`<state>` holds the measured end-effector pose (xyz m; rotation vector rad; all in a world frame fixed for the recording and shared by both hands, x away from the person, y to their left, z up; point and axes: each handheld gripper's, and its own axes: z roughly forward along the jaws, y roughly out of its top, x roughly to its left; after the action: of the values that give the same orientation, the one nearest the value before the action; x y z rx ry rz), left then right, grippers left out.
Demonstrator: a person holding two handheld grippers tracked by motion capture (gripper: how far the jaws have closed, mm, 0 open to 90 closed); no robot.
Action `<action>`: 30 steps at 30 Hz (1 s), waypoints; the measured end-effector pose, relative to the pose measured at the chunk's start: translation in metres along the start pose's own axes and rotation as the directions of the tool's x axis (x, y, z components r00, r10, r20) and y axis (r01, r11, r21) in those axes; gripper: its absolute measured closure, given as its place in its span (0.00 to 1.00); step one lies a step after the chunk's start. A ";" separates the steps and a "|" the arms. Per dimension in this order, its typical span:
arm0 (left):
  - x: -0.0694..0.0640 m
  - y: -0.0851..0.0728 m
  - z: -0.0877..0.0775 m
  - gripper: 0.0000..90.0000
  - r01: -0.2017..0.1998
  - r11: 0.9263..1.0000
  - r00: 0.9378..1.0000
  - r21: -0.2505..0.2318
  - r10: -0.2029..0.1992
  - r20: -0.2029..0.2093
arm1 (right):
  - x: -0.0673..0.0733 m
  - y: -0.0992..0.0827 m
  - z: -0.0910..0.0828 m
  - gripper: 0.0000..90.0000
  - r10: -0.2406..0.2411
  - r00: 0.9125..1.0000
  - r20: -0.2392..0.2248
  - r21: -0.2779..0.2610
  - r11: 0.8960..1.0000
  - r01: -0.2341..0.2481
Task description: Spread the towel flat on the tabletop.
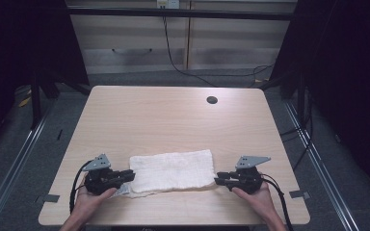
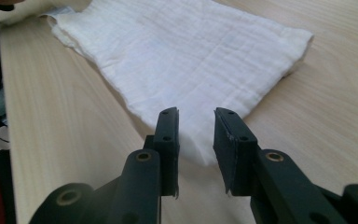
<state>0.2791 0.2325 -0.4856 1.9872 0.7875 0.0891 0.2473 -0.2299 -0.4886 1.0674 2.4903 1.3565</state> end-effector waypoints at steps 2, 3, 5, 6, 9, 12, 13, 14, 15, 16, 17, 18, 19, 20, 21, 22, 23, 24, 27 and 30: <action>0.002 0.000 0.001 0.86 0.003 1.000 1.000 0.003 -0.003 -0.003 | 0.003 0.000 -0.003 0.78 -0.011 1.000 0.002 0.001 1.000 0.011; 0.003 0.000 0.002 0.86 0.007 1.000 1.000 0.005 -0.007 -0.006 | 0.004 0.000 -0.003 0.77 -0.015 1.000 0.001 -0.002 1.000 0.015; 0.005 0.000 0.004 0.86 0.014 1.000 1.000 0.009 -0.014 -0.014 | 0.005 0.001 -0.005 0.77 -0.011 1.000 0.002 -0.011 1.000 0.011; 0.006 0.000 0.005 0.85 0.014 1.000 1.000 0.015 -0.014 -0.016 | 0.005 0.002 -0.005 0.77 -0.011 1.000 0.010 -0.015 1.000 0.012; 0.011 0.002 0.012 0.84 0.031 0.999 0.999 0.019 -0.031 -0.027 | 0.001 0.006 -0.005 0.78 -0.007 1.000 0.021 -0.019 1.000 0.008; 0.015 0.004 0.021 0.84 0.031 0.999 0.999 0.031 -0.030 -0.043 | -0.007 0.015 0.001 0.80 -0.021 0.999 0.046 -0.009 1.000 0.022; 0.016 0.005 0.023 0.84 0.030 0.999 0.998 0.037 -0.028 -0.048 | -0.009 0.018 0.003 0.80 -0.019 0.999 0.050 -0.012 1.000 0.019; 0.016 0.005 0.025 0.84 0.031 0.998 0.998 0.047 -0.029 -0.048 | -0.013 0.021 0.005 0.81 -0.022 0.998 0.055 -0.015 1.000 0.022; 0.017 0.004 0.026 0.84 0.026 0.998 0.998 0.057 -0.023 -0.057 | -0.016 0.025 0.007 0.81 -0.015 0.998 0.055 -0.019 1.000 0.016; 0.017 0.004 0.027 0.84 0.025 0.997 0.997 0.066 -0.020 -0.068 | -0.020 0.028 0.009 0.82 -0.012 0.998 0.056 -0.023 1.000 0.013; 0.018 0.003 0.028 0.84 0.026 0.997 0.997 0.078 -0.020 -0.071 | -0.024 0.031 0.010 0.83 -0.004 0.999 0.054 -0.034 0.999 0.006; 0.019 0.002 0.030 0.84 0.026 0.996 0.997 0.087 -0.019 -0.076 | -0.029 0.034 0.013 0.84 0.013 0.999 0.048 -0.050 0.999 -0.010; 0.020 0.002 0.031 0.84 0.028 0.995 0.997 0.097 -0.020 -0.076 | -0.033 0.037 0.016 0.86 0.025 0.999 0.047 -0.057 0.998 -0.023; 0.020 0.001 0.031 0.84 0.031 0.995 0.997 0.095 -0.025 -0.072 | -0.036 0.040 0.019 0.86 0.023 0.998 0.054 -0.053 0.998 -0.021; 0.020 0.001 0.031 0.84 0.031 0.995 0.997 0.095 -0.024 -0.074 | -0.039 0.043 0.023 0.85 0.028 0.998 0.056 -0.049 0.999 -0.025; 0.020 0.001 0.031 0.84 0.031 0.995 0.997 0.094 -0.024 -0.076 | -0.043 0.046 0.026 0.83 0.032 0.998 0.055 -0.044 0.999 -0.029; 0.021 0.001 0.031 0.84 0.026 0.995 0.997 0.095 -0.019 -0.077 | -0.046 0.049 0.030 0.82 0.031 0.998 0.061 -0.038 0.999 -0.029; 0.021 0.001 0.032 0.84 0.029 0.995 0.997 0.094 -0.021 -0.079 | -0.049 0.052 0.034 0.80 0.035 0.997 0.066 -0.029 0.999 -0.033; 0.023 0.003 0.034 0.85 0.034 0.994 0.997 0.101 -0.027 -0.068 | -0.058 0.059 0.043 0.76 0.041 0.996 0.081 0.006 0.999 -0.042; 0.027 0.004 0.036 0.86 0.034 0.995 0.998 0.090 -0.029 -0.057 | -0.064 0.063 0.051 0.72 0.061 0.994 0.094 0.027 0.998 -0.064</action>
<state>0.3156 0.2196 -0.5086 2.0648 0.8724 0.0924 0.3490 -0.2119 -0.4845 1.1958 2.4376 1.2579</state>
